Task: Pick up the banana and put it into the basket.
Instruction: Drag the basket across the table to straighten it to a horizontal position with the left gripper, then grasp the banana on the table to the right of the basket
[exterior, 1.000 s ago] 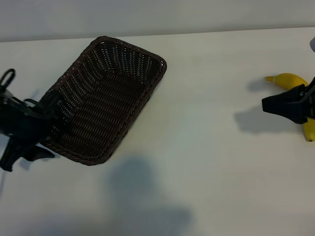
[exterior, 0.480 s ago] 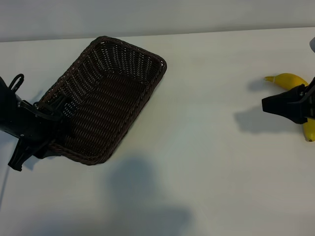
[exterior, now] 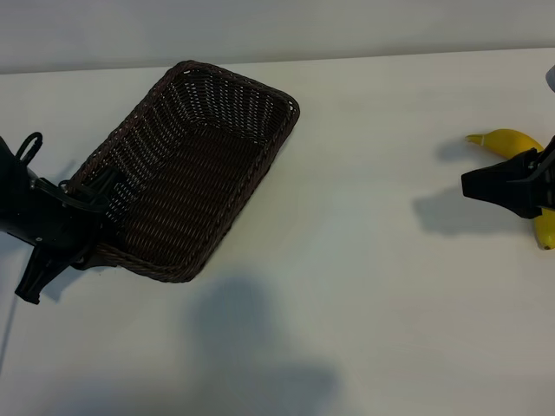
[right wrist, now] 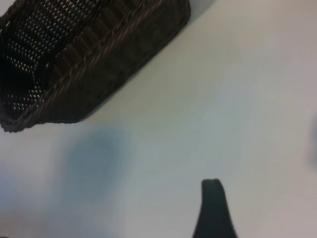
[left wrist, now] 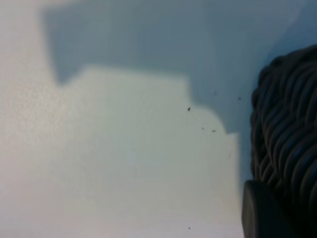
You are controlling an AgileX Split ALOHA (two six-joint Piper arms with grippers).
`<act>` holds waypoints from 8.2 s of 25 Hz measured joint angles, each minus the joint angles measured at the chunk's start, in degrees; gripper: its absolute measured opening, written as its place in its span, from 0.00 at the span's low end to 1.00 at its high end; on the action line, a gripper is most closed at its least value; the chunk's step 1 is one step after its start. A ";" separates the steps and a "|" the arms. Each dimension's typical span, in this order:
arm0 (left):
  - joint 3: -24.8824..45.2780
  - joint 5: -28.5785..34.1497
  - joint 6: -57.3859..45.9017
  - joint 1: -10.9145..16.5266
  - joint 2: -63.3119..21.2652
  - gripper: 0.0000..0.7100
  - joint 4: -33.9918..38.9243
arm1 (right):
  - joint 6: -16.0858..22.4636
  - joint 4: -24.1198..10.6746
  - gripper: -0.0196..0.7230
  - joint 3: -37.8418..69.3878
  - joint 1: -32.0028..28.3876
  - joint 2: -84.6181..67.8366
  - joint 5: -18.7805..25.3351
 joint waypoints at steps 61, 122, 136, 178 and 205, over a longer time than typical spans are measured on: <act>-37.02 23.76 49.34 -8.55 24.13 0.23 -3.64 | 1.28 0.00 0.66 0.00 0.00 0.00 0.00; -37.54 36.04 43.10 -9.14 6.22 0.78 19.92 | 1.36 0.00 0.66 0.00 0.00 0.00 -0.05; -37.54 37.75 40.33 0.86 6.22 0.78 30.45 | 1.36 0.00 0.66 0.00 0.00 0.00 -0.05; 6.14 32.47 49.41 11.42 -60.64 0.77 18.62 | 1.54 0.00 0.66 0.00 0.00 0.00 -0.05; 14.60 30.55 49.41 11.42 -94.79 0.77 18.62 | 4.16 -0.18 0.66 -1.85 0.00 0.13 -3.90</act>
